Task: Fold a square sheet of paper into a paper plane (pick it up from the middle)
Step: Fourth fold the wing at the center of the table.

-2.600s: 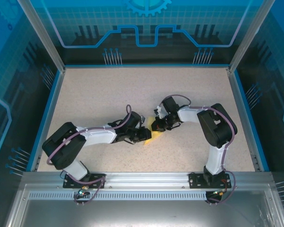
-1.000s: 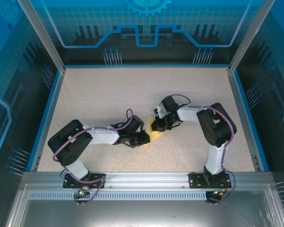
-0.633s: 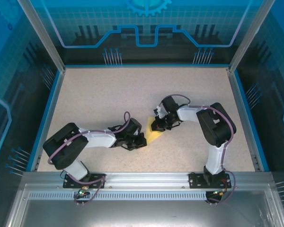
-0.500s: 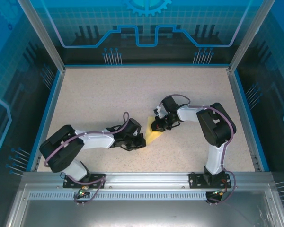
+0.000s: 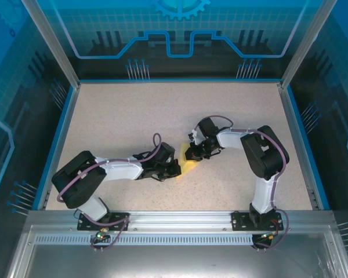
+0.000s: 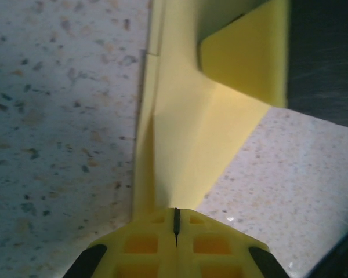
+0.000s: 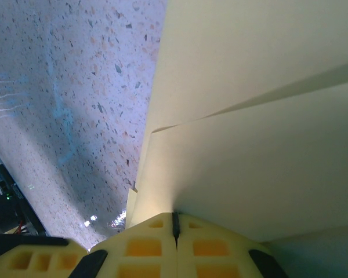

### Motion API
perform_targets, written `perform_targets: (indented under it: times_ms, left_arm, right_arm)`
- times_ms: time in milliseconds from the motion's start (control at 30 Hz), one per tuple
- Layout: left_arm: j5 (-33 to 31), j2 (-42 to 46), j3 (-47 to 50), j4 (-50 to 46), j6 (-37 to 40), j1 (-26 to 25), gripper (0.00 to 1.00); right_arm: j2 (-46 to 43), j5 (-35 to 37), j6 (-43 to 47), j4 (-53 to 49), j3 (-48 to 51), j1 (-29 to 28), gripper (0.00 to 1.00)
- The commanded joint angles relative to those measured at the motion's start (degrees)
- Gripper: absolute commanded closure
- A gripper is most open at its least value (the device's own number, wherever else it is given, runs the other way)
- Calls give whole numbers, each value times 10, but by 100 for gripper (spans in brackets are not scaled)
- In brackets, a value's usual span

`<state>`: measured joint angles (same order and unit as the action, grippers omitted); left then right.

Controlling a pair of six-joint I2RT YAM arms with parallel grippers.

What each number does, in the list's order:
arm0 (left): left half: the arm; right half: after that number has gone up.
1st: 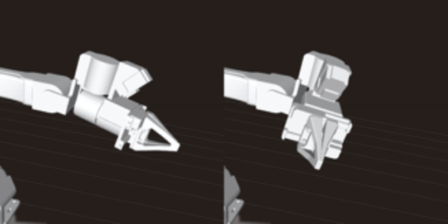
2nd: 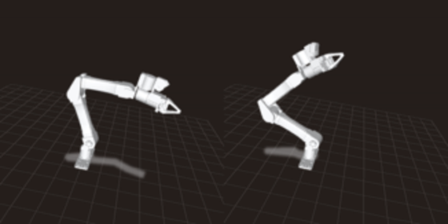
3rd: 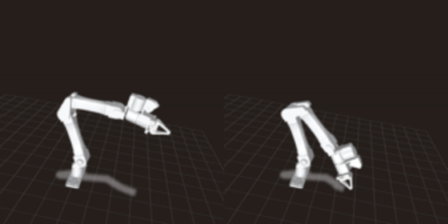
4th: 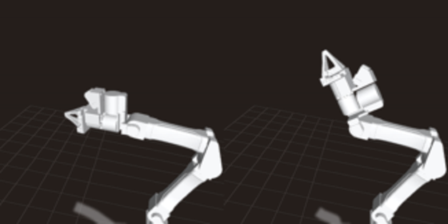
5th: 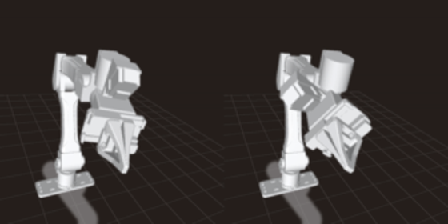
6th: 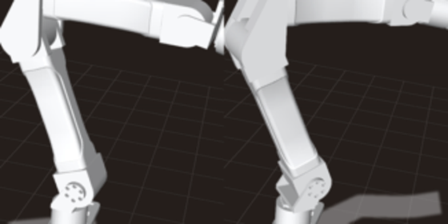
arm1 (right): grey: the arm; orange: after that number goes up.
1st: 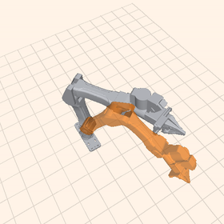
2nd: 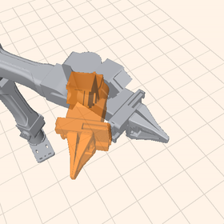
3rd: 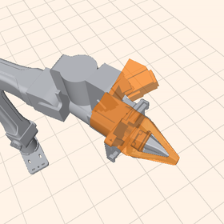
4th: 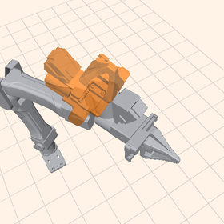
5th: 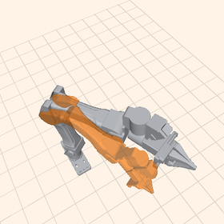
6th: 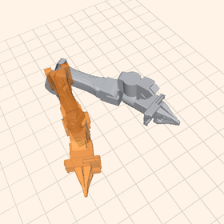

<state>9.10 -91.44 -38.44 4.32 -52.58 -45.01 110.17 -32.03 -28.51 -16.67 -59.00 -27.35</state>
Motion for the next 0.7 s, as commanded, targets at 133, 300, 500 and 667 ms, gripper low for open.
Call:
perform_targets:
  times_ms: [133,300,500,667]
  left_arm:
    - [-11,-12,34,0,-8,-6,100]
    - [-7,-25,45,-2,-13,-14,100]
    - [-17,-19,35,-21,-7,-15,100]
    - [-20,-20,35,-24,-6,-15,100]
  right_arm:
    - [42,80,-1,-46,17,-10,100]
    - [3,54,-1,-23,9,-15,100]
    - [-58,19,-2,3,6,-37,100]
    - [-78,10,-21,28,50,-55,100]
